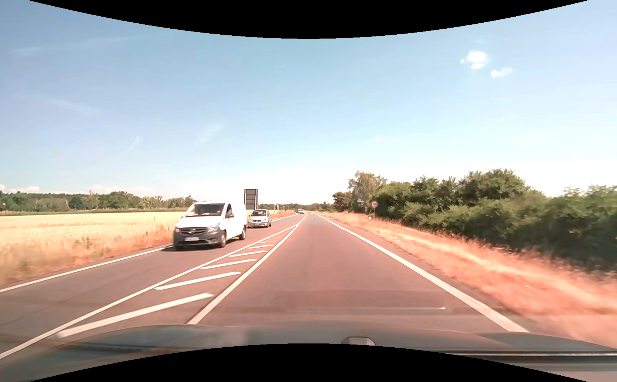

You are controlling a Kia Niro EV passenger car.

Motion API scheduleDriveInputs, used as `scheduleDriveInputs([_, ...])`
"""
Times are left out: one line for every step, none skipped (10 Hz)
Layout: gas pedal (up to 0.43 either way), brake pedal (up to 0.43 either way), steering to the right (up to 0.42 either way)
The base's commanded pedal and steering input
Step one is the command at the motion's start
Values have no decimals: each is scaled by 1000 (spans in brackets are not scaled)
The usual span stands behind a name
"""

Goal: Follow the waypoints while adhering to traffic rules and regulations

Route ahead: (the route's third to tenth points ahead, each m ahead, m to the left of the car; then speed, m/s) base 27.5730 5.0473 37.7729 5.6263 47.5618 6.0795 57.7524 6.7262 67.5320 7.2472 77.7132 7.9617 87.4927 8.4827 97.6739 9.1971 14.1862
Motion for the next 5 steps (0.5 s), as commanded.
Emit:
scheduleDriveInputs([87, 0, -21])
scheduleDriveInputs([87, 0, -20])
scheduleDriveInputs([87, 0, -17])
scheduleDriveInputs([87, 0, -14])
scheduleDriveInputs([98, 0, -10])
